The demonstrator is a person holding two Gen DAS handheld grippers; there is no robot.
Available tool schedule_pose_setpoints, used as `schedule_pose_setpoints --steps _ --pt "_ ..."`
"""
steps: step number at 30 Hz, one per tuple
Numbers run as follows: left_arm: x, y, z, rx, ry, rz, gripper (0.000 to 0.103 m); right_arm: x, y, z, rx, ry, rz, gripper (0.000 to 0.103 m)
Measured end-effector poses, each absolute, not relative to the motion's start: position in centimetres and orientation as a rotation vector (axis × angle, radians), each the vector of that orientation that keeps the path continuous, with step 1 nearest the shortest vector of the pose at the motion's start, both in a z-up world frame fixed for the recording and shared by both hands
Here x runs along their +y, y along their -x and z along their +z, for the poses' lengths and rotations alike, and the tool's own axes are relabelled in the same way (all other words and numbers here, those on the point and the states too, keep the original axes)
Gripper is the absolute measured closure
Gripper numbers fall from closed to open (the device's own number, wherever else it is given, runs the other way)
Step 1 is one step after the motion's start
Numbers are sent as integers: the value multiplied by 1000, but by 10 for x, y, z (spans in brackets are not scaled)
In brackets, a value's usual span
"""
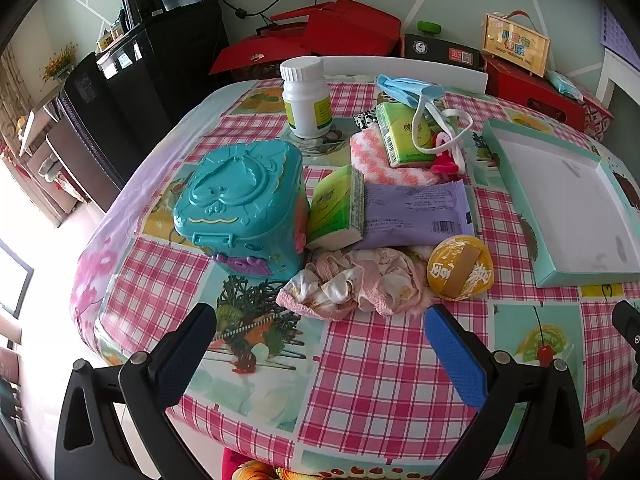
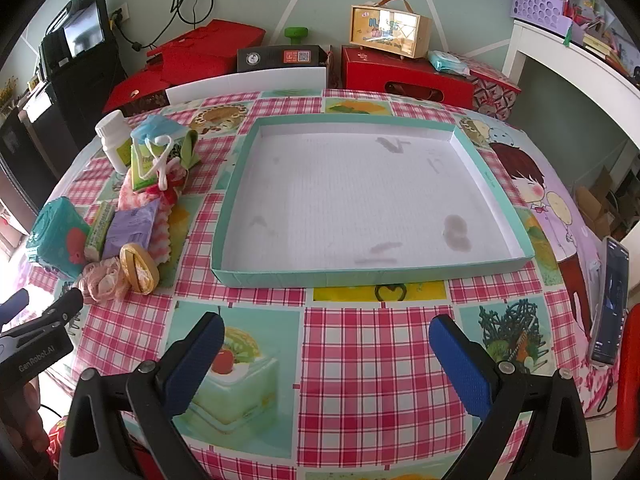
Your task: Organize soft objects
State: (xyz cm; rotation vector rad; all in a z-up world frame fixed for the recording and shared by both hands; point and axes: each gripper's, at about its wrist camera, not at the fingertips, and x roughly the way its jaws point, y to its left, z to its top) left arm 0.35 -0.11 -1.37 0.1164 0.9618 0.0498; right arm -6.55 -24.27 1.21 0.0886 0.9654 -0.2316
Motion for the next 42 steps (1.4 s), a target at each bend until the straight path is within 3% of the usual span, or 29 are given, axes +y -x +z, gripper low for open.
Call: schedule_pose_setpoints --steps 17,31,42 --pt "9 -2 -4 969 -32 -50 0 -243 65 14 933 -123 -191 0" --pt "47 -4 11 862 65 -54 0 -200 42 17 878 -118 44 0" --pt "46 -18 -20 1025 63 -52 0 -151 21 8 891 8 196 0"
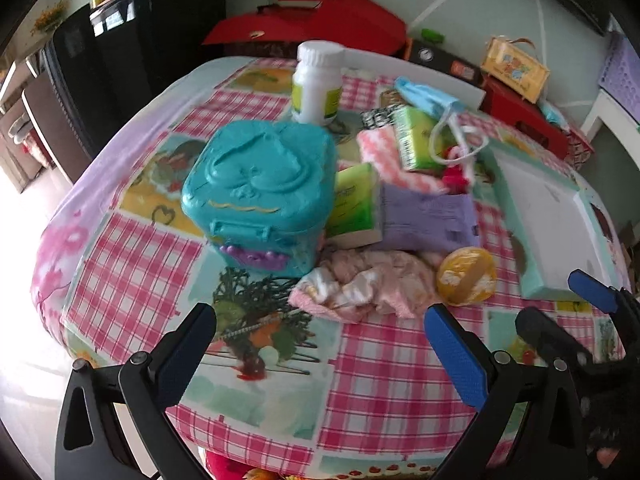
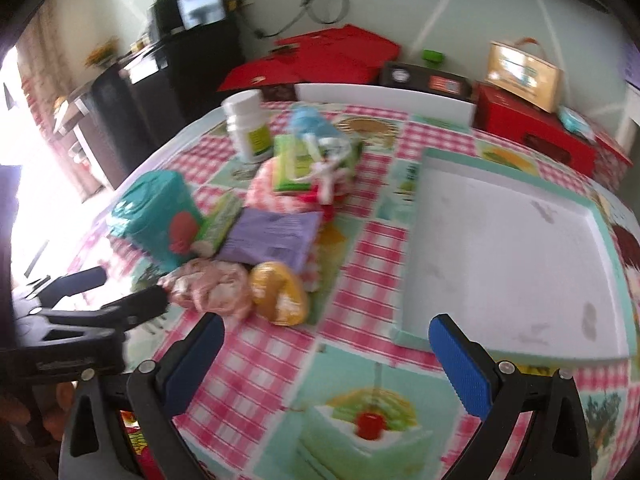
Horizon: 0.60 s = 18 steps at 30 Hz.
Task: Organize soft objects
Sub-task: 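Grasp the pink floral cloth with the left tool while the right tool grasps the gold round cushion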
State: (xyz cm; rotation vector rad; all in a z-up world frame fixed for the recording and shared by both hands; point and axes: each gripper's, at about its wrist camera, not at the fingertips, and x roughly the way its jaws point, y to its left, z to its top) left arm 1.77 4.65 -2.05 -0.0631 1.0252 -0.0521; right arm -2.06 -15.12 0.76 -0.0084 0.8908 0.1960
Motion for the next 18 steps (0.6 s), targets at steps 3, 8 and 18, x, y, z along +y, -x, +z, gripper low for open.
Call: schedule_pose_setpoints --steps 3,8,18 --pt "53 -22 -26 1038 95 -39 0 -136 15 2 896 30 254 0" --pt "63 -32 -34 1063 158 -36 0 -131 4 -11 926 0 310 12" --pt "60 -52 -45 1091 234 -64 4 -124 -15 -25 945 -24 373 48"
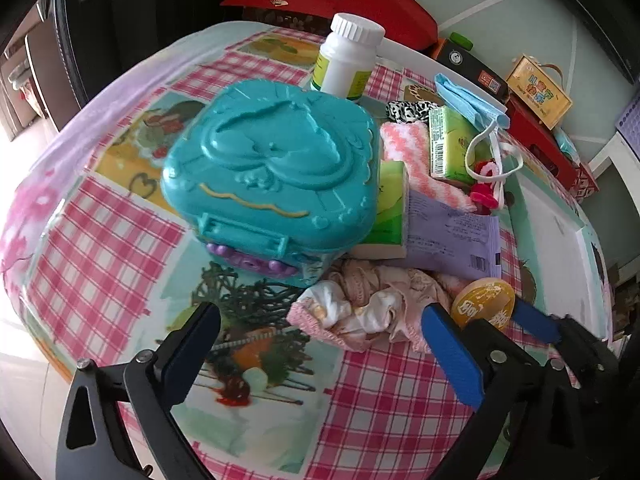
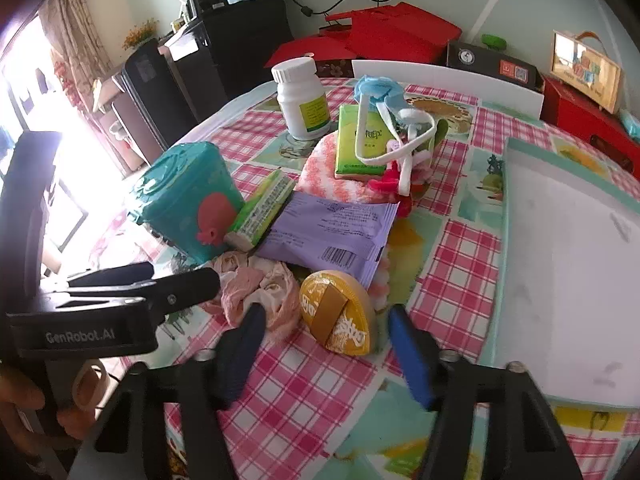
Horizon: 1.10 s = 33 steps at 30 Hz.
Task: Organize soft objects
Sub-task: 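Grasp the pink floral cloth with the left tool while the right tool grasps the gold round cushion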
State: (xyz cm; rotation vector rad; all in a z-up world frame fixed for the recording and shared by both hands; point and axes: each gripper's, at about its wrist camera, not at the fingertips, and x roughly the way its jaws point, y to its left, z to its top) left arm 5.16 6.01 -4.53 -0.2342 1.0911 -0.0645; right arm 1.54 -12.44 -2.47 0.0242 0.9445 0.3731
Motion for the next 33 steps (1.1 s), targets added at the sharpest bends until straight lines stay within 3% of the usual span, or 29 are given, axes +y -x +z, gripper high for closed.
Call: schedule_pose_setpoints --steps 2,6,8,14,20,33 --pt "57 -54 -48 1100 235 -74 7 -126 -19 -29 952 -37 364 50" --pt "54 -62 -57 1130 250 -83 24 -131 -22 -34 962 -62 366 53" --pt "54 -64 -58 1134 246 -81 26 -132 -23 -36 970 -67 362 56" --pt "39 -71 -59 1138 201 -106 49 -140 -26 -41 979 -102 356 59" --pt "36 -71 -61 1136 207 -121 66 -141 -26 -42 977 -110 351 67" --pt "35 -52 -52 1130 189 -142 83 -145 -16 -37 957 -138 354 76"
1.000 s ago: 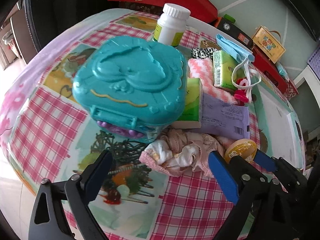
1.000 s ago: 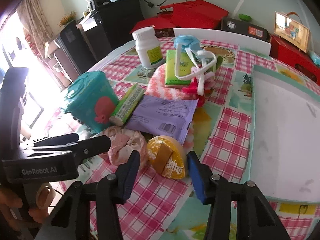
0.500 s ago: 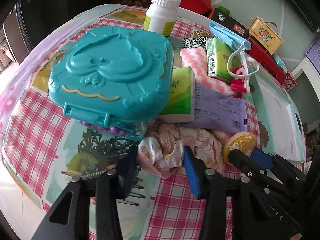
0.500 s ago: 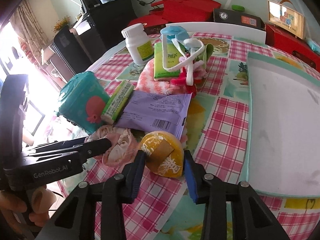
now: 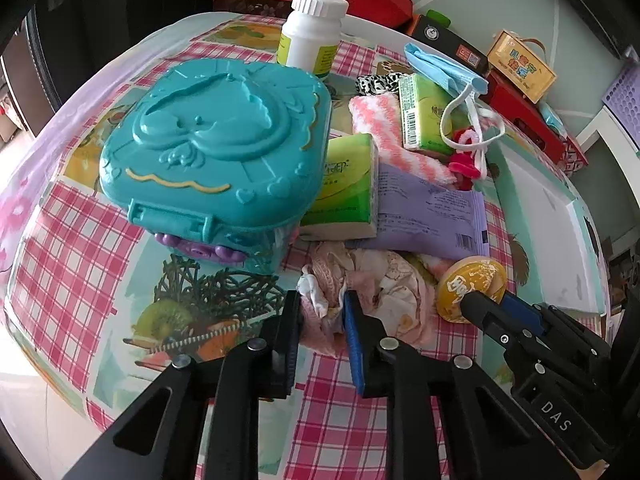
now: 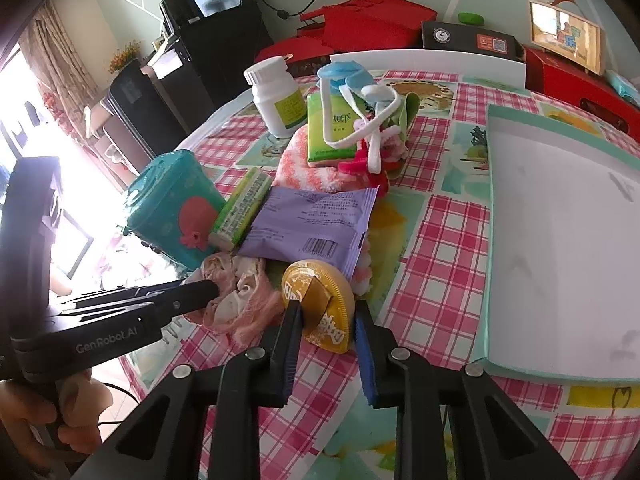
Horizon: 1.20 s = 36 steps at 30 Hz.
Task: Organize soft objects
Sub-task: 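Carry the pink cloth and gold cushion with both tools over the white tray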
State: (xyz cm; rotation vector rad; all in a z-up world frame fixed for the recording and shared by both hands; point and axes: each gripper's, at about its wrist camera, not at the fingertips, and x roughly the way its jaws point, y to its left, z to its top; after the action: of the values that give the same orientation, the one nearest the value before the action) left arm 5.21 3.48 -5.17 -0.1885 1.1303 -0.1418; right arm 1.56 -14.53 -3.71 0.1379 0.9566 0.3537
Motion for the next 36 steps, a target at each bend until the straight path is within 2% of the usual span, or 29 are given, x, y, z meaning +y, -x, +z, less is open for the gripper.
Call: schedule_pose_setpoints --steps 6,24,36 --pt "31 -44 -44 1133 183 -146 87 -144 -10 -36 954 -139 360 76" --pt "38 -10 -24 1113 178 -154 88 -156 8 -30 940 -195 328 76" --pt "22 2 36 968 147 -216 88 -165 23 13 833 -185 298 76"
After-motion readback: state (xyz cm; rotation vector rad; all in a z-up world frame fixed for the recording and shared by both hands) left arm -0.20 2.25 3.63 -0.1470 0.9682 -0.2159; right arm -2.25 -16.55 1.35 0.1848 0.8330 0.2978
